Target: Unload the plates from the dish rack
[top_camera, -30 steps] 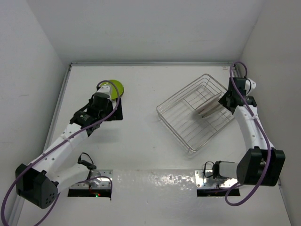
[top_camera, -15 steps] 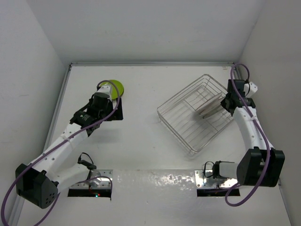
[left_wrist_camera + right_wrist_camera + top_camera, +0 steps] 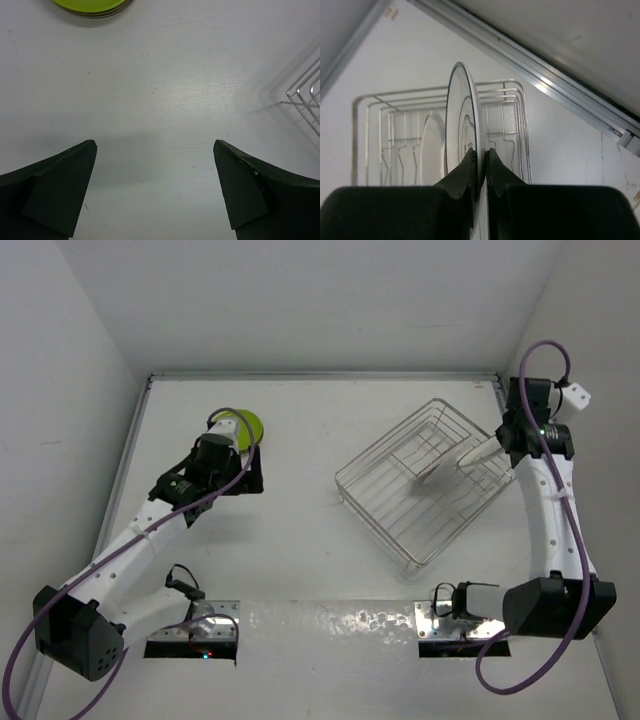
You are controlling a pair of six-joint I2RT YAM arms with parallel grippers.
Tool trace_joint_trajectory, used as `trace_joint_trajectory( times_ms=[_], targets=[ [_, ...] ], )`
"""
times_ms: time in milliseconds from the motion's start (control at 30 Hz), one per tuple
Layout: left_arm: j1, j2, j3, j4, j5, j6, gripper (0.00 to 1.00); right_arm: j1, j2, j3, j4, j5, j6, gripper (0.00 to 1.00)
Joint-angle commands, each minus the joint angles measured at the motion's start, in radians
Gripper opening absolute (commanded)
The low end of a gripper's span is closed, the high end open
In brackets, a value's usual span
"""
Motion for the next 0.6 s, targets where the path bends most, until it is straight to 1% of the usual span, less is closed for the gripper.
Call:
trace_joint_trajectory(
  times_ms=[0,100,133,167,200,233,300,333,367,400,433,467,500,533,567],
  targets=[
    [0.004,0.000,0.077,0.029,0.052,-0.023,1.00,0.002,-0.045,0.127,0.001,0.070,0.005,0.02],
    [0.004,0.013,0.149,0.063,0.175,-0.072,1.00,0.002,-0.074,0.181,0.001,0.066,-0.027,0.00],
    [0.004,0.028,0.191,0.101,0.271,-0.085,1.00,0.004,-0.082,0.208,0.006,0.040,-0.043,0.00],
    [0.004,0.039,0.213,0.101,0.325,-0.099,1.00,0.004,-0.083,0.222,0.012,0.015,-0.043,0.00],
    [0.004,0.052,0.235,0.151,0.376,-0.114,1.00,0.004,-0.086,0.235,0.016,-0.011,-0.070,0.00],
    [0.004,0.084,0.273,0.182,0.478,-0.149,1.00,0.004,-0.085,0.250,0.024,-0.044,-0.086,0.00],
    [0.002,0.127,0.305,0.288,0.580,-0.213,1.00,0.004,-0.079,0.296,0.024,-0.150,-0.122,0.00],
    [0.004,0.176,0.334,0.331,0.668,-0.236,1.00,0.004,-0.083,0.296,0.068,-0.202,-0.136,0.00],
    [0.002,0.204,0.348,0.409,0.707,-0.263,1.00,0.005,-0.089,0.264,0.120,-0.376,-0.174,0.00],
    [0.002,0.257,0.359,0.453,0.780,-0.314,1.00,0.005,-0.095,0.243,0.175,-0.484,-0.188,0.00],
    [0.002,0.284,0.368,0.502,0.810,-0.339,1.00,0.008,-0.096,0.221,0.278,-0.579,-0.190,0.00],
    [0.001,0.313,0.393,0.574,0.833,-0.368,1.00,0.024,-0.088,0.183,0.335,-0.691,-0.190,0.00],
    [-0.002,0.338,0.407,0.621,0.850,-0.410,1.00,0.041,-0.076,0.174,0.376,-0.880,-0.193,0.00],
    [-0.005,0.380,0.420,0.651,0.864,-0.422,1.00,0.063,-0.045,0.167,0.435,-0.949,-0.193,0.00],
    [-0.013,0.402,0.460,0.656,0.852,-0.428,1.00,0.124,-0.033,0.154,0.459,-0.997,-0.205,0.00]
  ],
)
